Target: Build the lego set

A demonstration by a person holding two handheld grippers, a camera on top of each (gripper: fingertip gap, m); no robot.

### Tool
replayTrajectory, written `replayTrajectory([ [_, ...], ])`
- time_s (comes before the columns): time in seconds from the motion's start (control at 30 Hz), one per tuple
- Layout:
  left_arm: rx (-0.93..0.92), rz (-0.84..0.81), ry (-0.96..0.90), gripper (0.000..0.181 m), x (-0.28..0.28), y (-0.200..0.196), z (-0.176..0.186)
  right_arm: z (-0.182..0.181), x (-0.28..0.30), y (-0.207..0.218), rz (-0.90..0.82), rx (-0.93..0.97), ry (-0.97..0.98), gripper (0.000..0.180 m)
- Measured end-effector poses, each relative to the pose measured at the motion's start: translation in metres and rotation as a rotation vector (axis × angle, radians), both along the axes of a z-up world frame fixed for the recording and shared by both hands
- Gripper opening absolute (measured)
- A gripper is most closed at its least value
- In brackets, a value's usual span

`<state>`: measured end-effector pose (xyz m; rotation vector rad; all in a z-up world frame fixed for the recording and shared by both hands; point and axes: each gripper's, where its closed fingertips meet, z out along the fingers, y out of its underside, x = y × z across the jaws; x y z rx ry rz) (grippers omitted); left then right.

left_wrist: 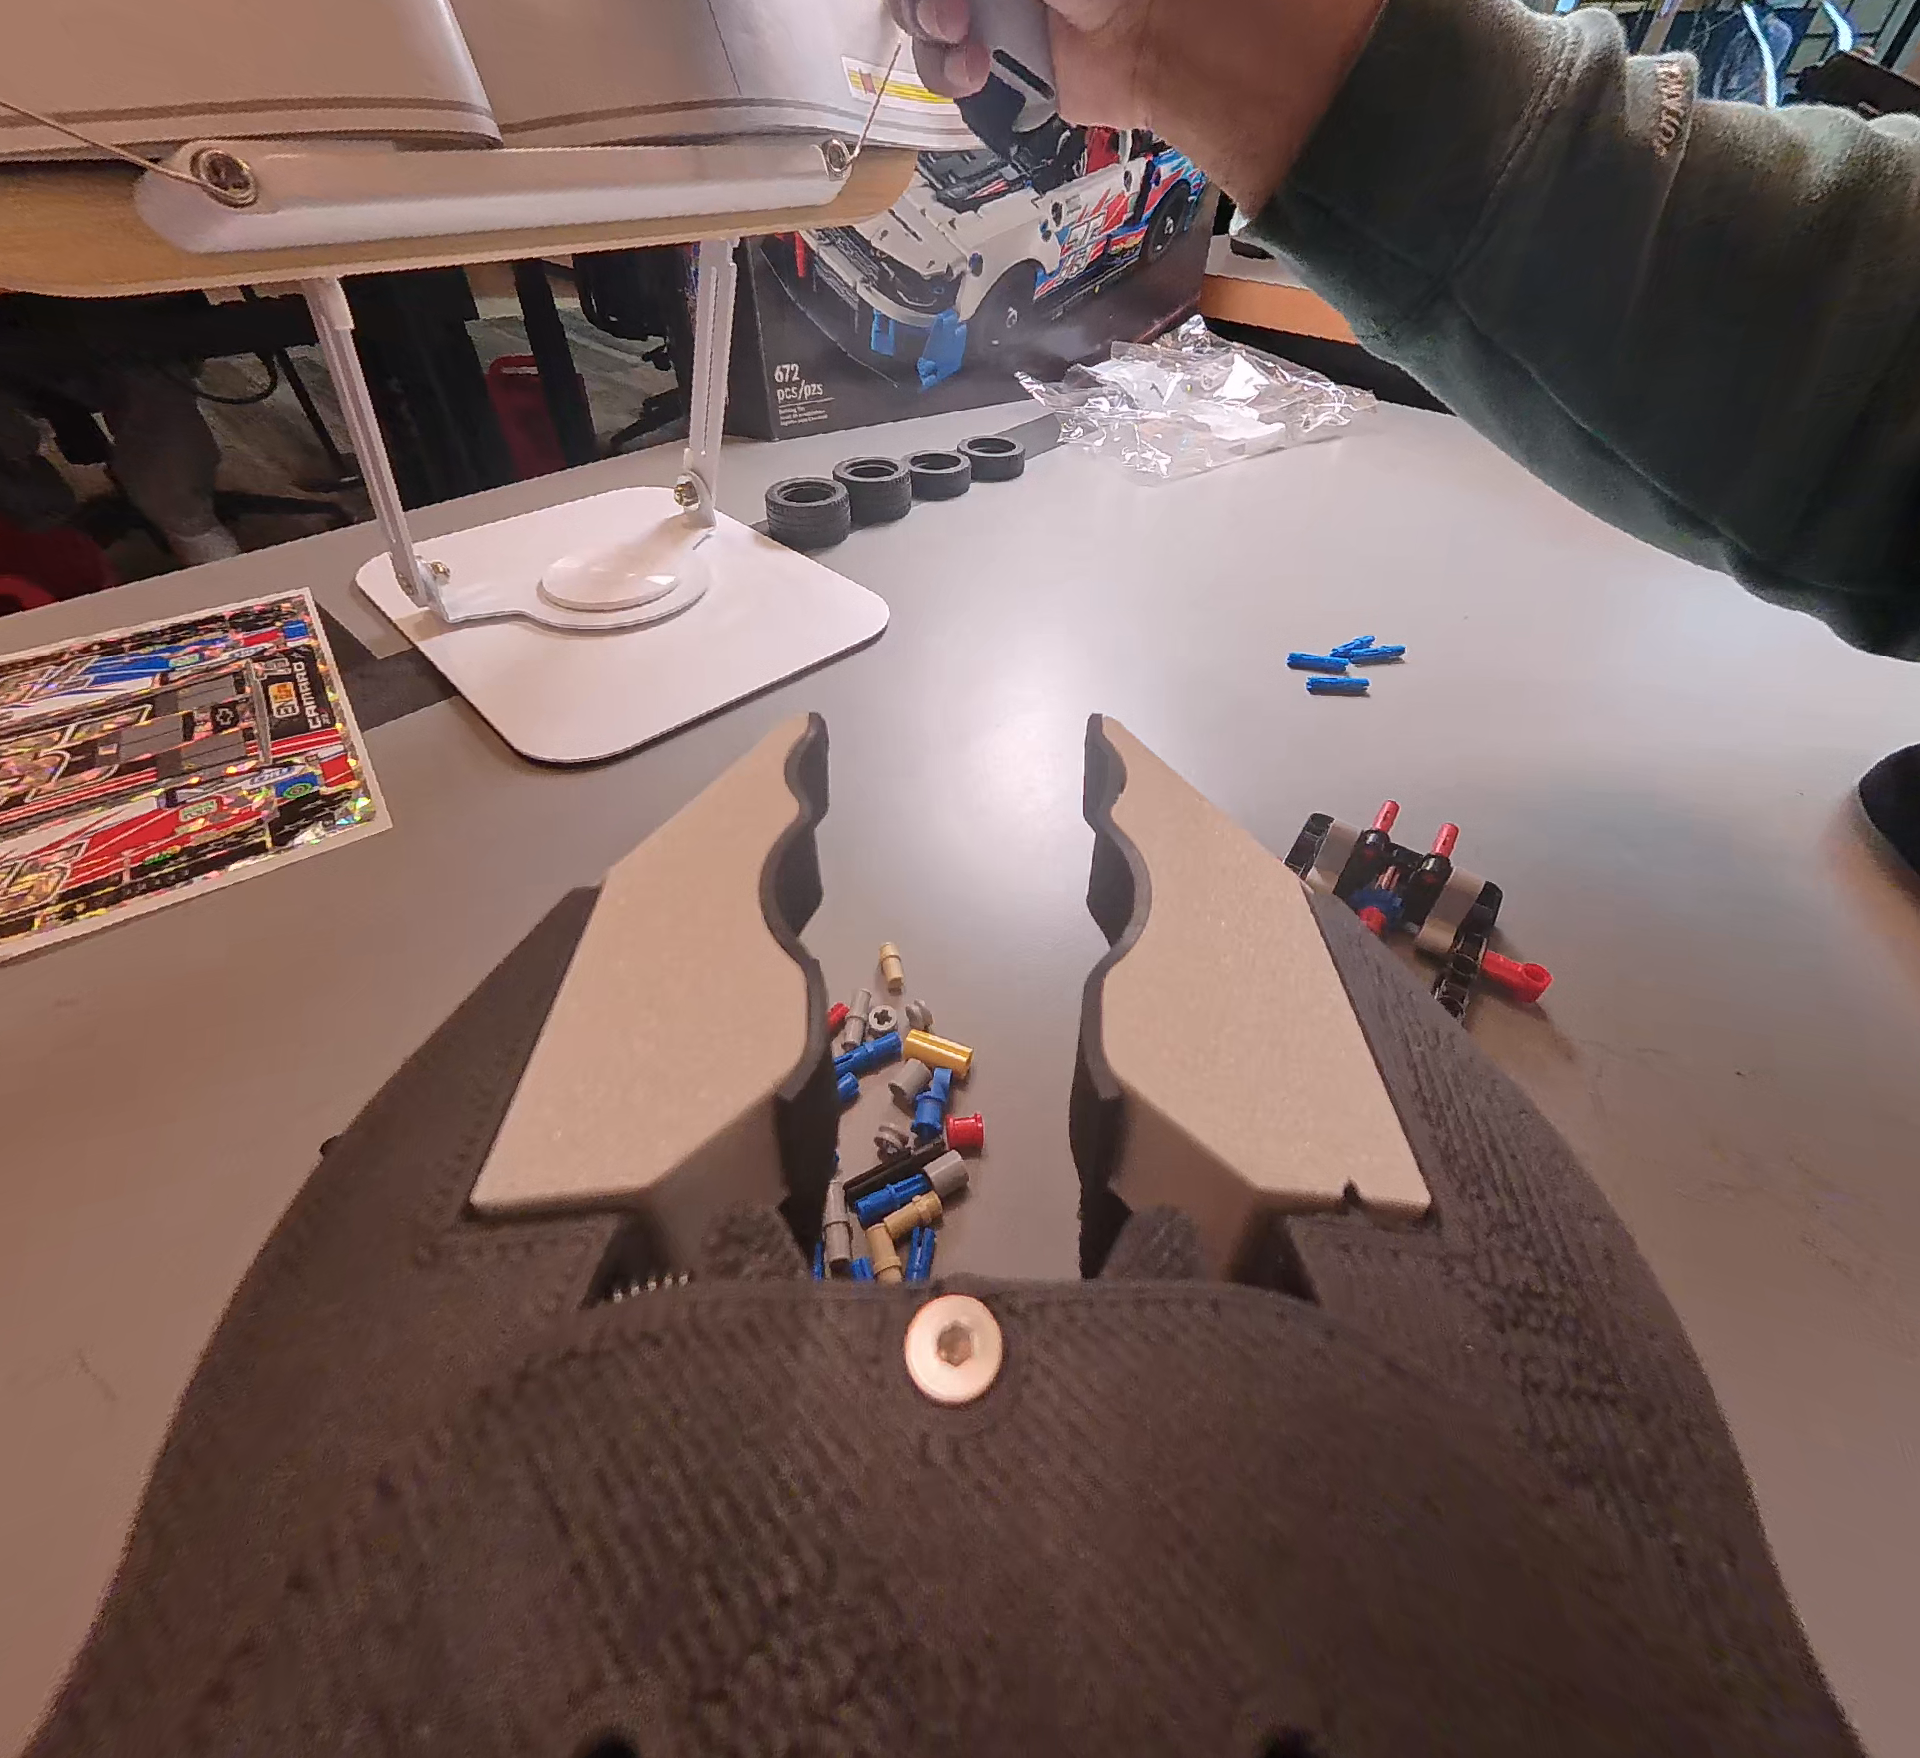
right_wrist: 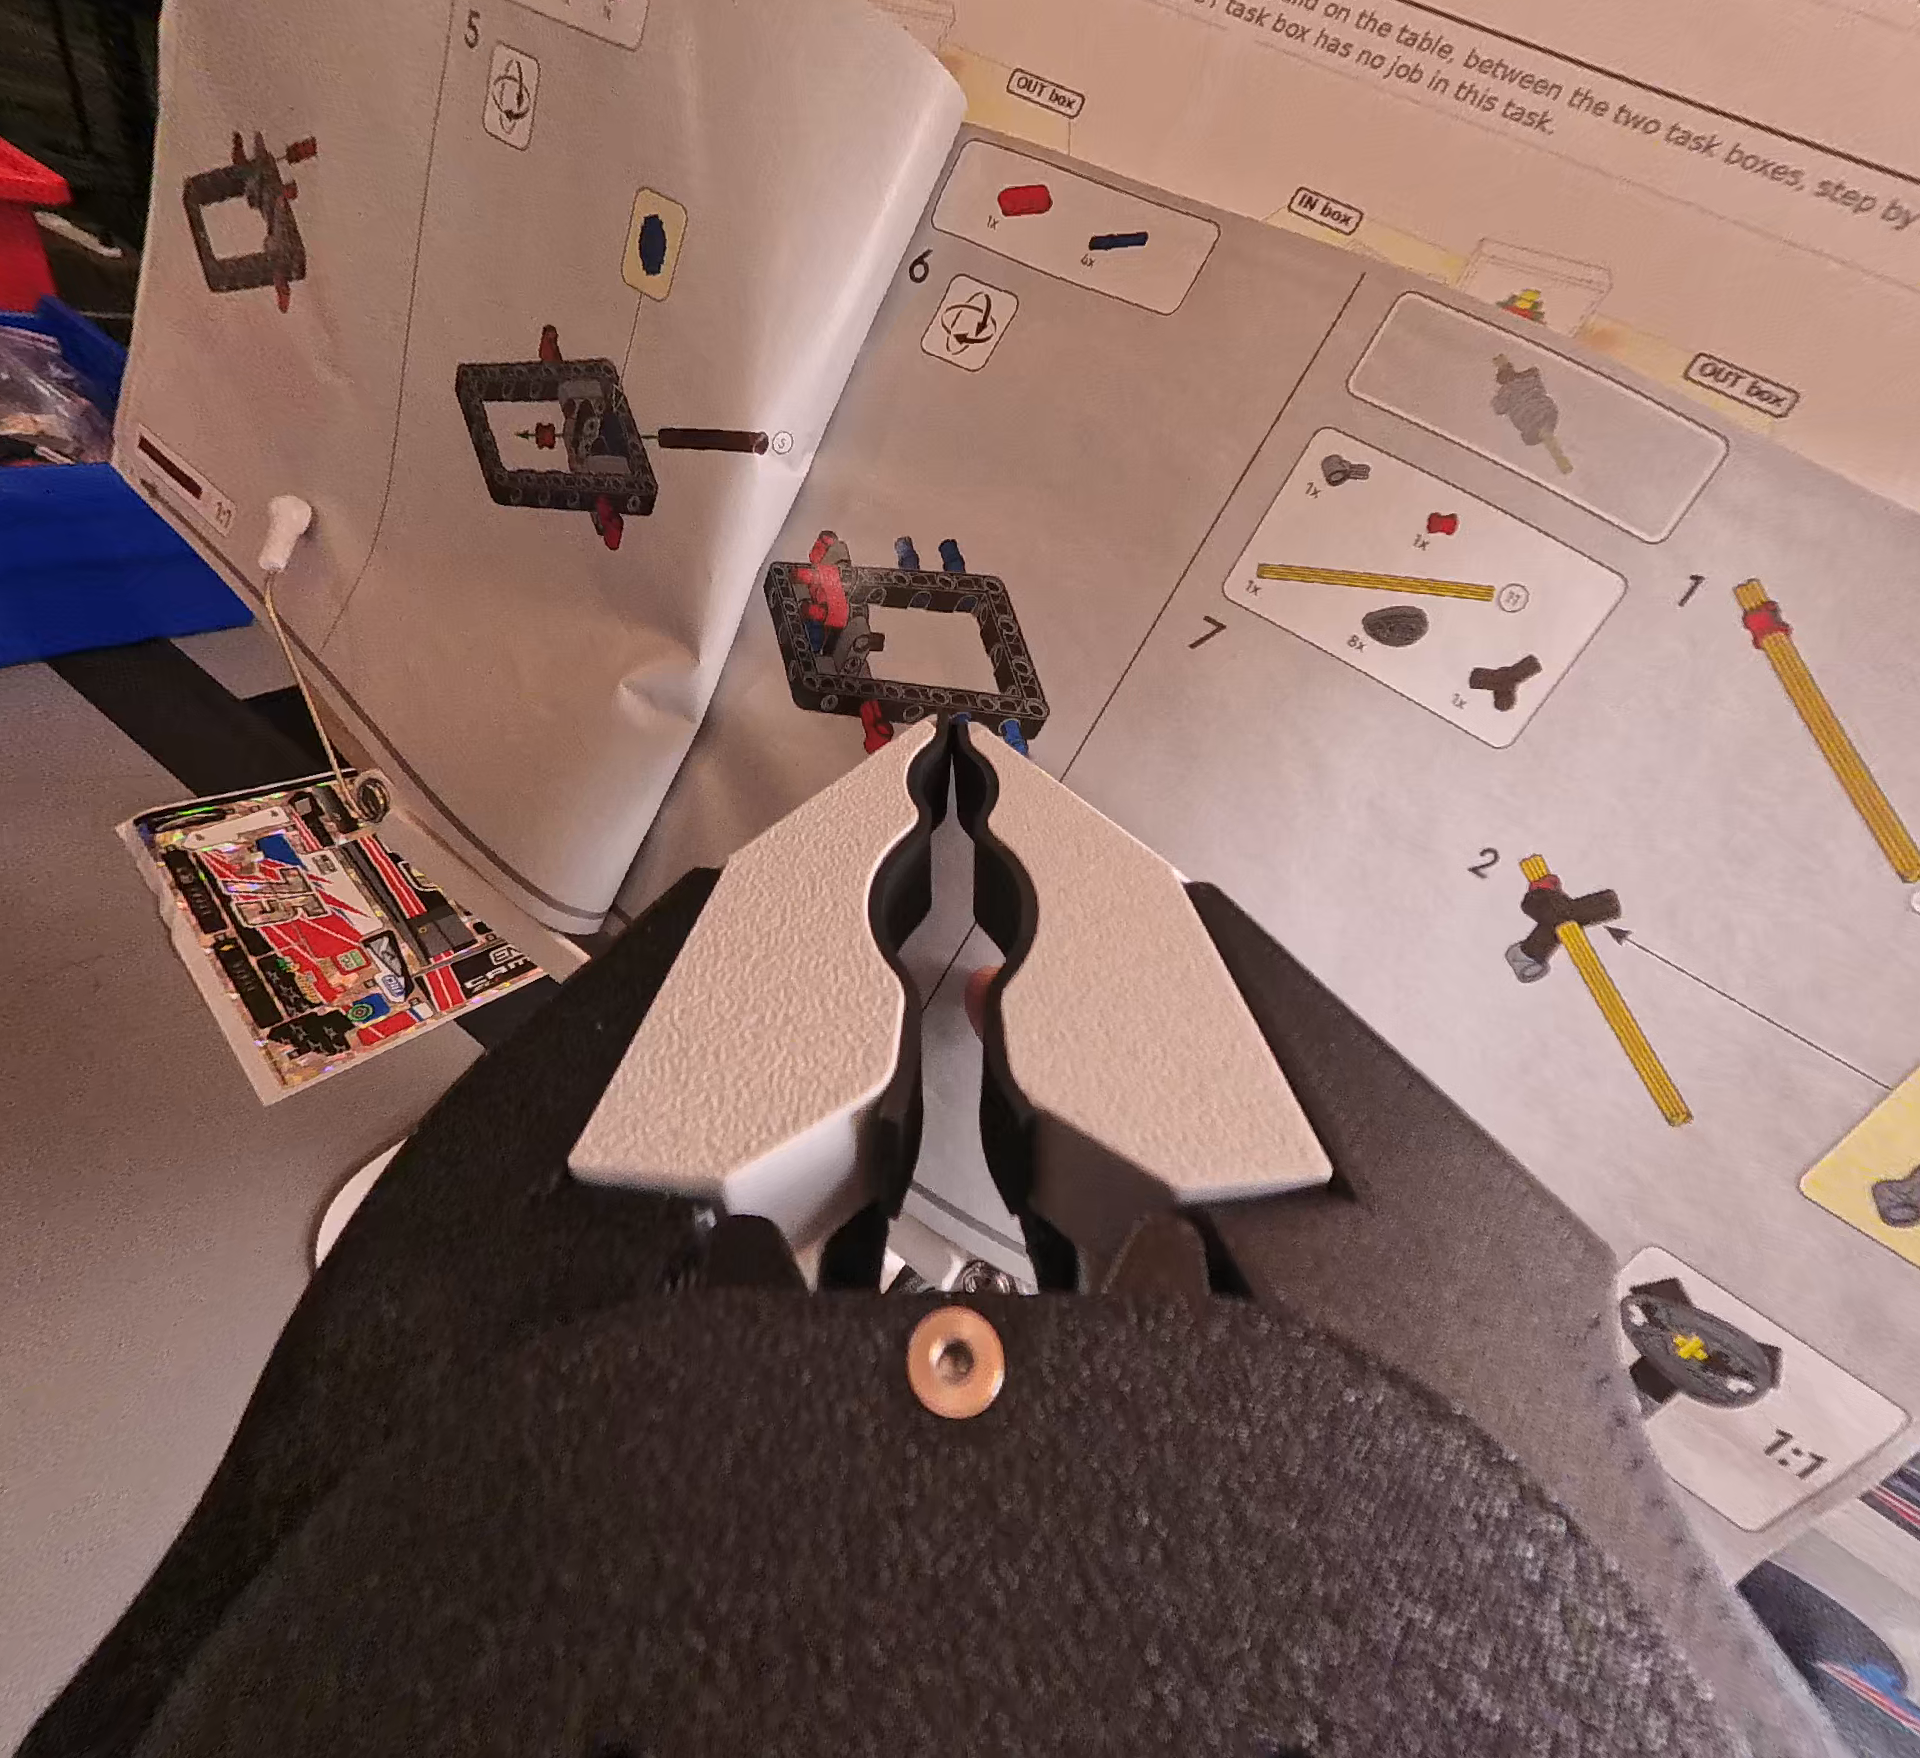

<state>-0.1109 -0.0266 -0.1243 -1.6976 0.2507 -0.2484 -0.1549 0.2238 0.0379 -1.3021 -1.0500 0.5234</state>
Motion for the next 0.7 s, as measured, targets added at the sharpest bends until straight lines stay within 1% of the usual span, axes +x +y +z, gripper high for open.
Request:
replayTrajectory([
  [0.23,-0.002,-0.001,0.001,0.049,0.0,0.0,-0.001,0.007,-0.001,-0.002,0.005,0.01,0.01,0.0],
  [0.47,-0.004,-0.002,0.004,0.049,0.0,0.0,-0.001,0.024,-0.016,-0.008,0.068,0.06,-0.024,0.0],
  [0.6,-0.003,-0.006,0.003,0.048,0.001,0.0,0.0,0.023,-0.025,-0.015,0.093,0.067,-0.05,0.0],
  [0.7,-0.003,-0.01,0.004,0.048,0.002,-0.001,0.0,0.014,-0.03,-0.019,0.1,0.07,-0.08,0.0],
])
